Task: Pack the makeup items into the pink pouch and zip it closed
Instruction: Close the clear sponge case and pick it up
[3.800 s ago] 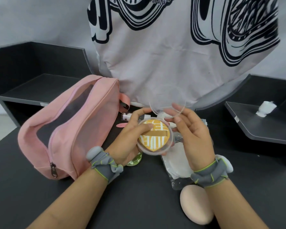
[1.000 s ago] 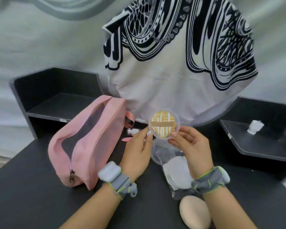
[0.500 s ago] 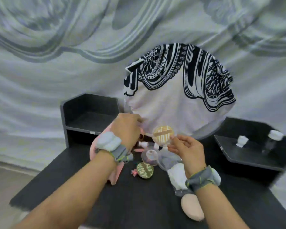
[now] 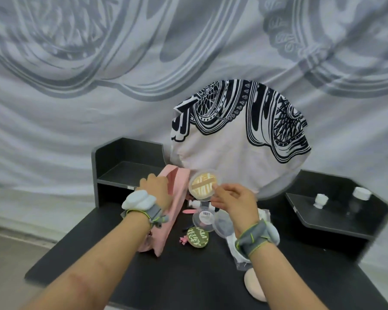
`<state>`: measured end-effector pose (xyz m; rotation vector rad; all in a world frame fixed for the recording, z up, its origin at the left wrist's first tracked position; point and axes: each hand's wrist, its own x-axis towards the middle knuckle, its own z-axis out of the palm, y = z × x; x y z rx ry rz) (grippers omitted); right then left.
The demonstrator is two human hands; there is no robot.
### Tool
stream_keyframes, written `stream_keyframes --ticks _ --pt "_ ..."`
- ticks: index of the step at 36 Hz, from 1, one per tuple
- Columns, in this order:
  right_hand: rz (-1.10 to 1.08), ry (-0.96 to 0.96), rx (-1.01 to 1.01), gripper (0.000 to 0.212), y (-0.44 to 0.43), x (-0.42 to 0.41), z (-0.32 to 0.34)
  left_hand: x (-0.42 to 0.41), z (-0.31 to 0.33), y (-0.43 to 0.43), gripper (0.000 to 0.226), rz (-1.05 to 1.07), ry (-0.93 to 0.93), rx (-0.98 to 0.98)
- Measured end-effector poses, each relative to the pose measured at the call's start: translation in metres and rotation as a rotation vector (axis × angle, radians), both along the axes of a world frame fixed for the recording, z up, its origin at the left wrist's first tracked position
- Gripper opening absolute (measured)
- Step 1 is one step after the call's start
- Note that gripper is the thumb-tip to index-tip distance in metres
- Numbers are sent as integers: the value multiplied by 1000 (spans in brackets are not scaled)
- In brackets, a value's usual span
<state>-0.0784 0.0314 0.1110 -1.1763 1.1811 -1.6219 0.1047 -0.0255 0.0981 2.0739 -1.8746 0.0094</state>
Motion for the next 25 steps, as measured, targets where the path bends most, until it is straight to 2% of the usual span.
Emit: stream_keyframes --ticks 6,10,14,17,20,23,25 --pt "-4 19 0 17 -7 15 8 -7 1 20 54 -79 19 -19" --pt "4 107 28 21 -13 30 9 -6 4 27 45 -168 100 -49" --pt "-24 265 71 25 -18 39 2 -3 6 31 47 -219 288 -81" --pt "-39 400 85 29 -20 43 -2 -1 5 32 51 -229 358 -106" --pt "-80 596 64 32 -25 43 -4 4 4 34 56 -249 471 -144" --pt "-109 833 55 45 -29 45 -3 5 5 36 49 -301 549 -163" --pt "-103 930 40 45 -26 52 -1 4 3 35 48 -312 604 -161"
